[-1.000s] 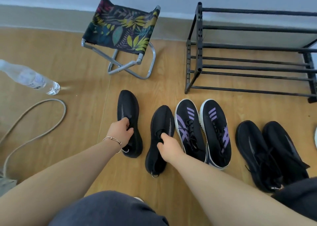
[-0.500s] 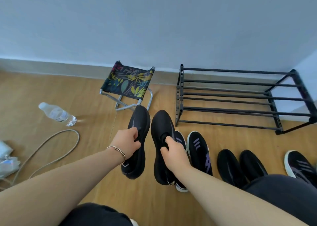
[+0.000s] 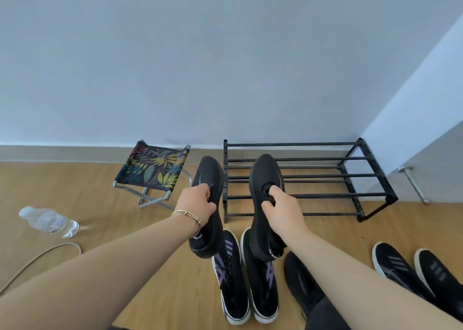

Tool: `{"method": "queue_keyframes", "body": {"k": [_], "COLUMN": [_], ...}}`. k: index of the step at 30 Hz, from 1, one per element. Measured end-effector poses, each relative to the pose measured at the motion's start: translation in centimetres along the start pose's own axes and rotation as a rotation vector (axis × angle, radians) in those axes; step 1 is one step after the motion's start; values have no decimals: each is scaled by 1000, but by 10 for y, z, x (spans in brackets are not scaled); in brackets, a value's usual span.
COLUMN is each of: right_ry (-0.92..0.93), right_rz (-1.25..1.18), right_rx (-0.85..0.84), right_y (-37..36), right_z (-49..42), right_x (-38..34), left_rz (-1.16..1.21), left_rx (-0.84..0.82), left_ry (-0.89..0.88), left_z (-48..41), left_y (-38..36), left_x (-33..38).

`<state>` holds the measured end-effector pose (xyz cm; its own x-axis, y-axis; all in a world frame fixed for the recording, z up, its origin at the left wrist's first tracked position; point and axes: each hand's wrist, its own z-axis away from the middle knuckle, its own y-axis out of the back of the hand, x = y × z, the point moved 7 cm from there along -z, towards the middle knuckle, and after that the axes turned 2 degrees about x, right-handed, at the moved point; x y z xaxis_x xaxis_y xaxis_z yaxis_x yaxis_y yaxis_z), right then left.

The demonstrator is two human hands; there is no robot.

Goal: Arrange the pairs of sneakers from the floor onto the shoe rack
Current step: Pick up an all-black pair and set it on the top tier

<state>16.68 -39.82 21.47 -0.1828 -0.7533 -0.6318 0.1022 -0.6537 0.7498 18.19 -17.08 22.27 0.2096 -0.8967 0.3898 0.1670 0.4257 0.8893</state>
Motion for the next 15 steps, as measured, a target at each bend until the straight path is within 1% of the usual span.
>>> {"method": "queue_keyframes", "body": {"k": [4,7,15], "right_ry": [18,32,11], "right_rz": [32,50,43], "right_rx": [69,115,103], "right_y": [30,45,49], "right_z": [-48,-71,-119], "right_x": [12,23,42], "left_rz": [23,48,61], "left_rx": [59,70,106], "left_ry": [-9,-6,-37], "left_z": [-42,-65,-107], "left_y": [-10,-24,-46], "left_x": [34,49,79]}}
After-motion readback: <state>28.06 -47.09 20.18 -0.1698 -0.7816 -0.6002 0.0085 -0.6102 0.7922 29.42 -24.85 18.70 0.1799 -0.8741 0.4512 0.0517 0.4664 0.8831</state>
